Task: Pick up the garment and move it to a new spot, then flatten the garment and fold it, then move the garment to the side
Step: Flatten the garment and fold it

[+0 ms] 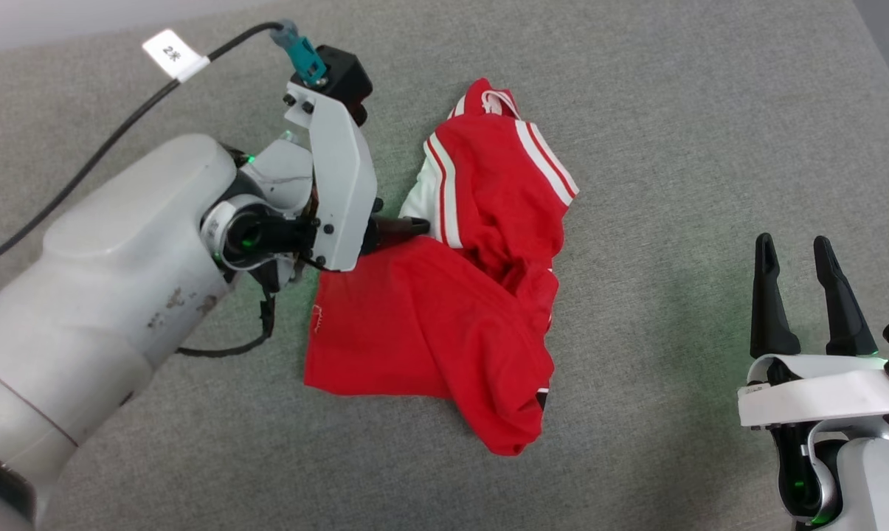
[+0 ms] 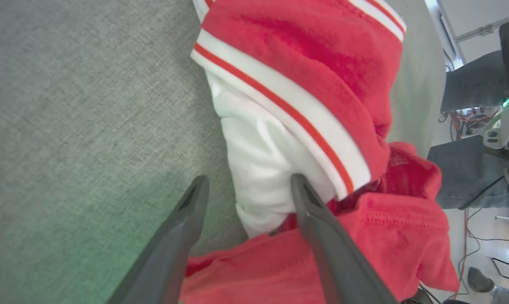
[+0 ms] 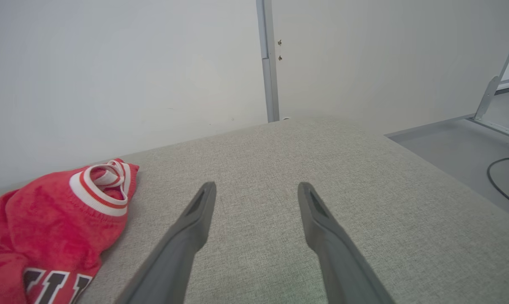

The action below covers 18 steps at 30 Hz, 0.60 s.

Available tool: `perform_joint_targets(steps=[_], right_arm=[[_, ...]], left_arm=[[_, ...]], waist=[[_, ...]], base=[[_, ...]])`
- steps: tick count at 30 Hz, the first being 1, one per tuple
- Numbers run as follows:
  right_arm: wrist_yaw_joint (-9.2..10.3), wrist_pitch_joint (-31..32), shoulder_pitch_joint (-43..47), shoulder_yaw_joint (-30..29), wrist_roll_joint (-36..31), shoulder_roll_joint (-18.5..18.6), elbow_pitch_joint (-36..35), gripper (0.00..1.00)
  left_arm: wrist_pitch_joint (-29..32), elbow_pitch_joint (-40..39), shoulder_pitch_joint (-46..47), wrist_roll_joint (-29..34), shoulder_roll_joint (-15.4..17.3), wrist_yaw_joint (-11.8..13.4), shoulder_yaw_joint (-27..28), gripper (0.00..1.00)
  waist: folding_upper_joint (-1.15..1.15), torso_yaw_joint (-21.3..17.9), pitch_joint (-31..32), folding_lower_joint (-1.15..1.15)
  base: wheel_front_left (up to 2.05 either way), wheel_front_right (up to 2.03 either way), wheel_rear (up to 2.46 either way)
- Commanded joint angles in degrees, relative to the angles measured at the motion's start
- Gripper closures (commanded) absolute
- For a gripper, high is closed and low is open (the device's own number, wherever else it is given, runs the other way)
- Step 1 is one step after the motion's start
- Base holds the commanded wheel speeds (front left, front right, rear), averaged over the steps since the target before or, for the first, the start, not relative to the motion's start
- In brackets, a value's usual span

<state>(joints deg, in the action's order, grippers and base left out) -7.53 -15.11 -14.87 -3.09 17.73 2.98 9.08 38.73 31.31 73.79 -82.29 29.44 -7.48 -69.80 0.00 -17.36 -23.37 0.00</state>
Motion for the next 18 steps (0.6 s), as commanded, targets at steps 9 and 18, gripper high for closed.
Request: perform_joint_targets(steps=[9,18], right_arm=[[0.08,0.0,-1.5,0.6,0.3,-0.1,0.1,0.0],[0.08,0.0,-0.7,-1.0,-0.2,-0.1,-0.2,0.0]], left_arm=[[-1.0,0.5,-0.4,-1.9,-2.4,0.1,0.0,0.62],[-3.6,1.2,0.5,-2.1,-2.3,0.1,0.5,1.0]], waist=[[0.0,0.3,-0.7,0.0],[0.0,1.6,-0.4,0.0]], base=[[0.0,0.0,0.0],[0.0,0.0,0.0]])
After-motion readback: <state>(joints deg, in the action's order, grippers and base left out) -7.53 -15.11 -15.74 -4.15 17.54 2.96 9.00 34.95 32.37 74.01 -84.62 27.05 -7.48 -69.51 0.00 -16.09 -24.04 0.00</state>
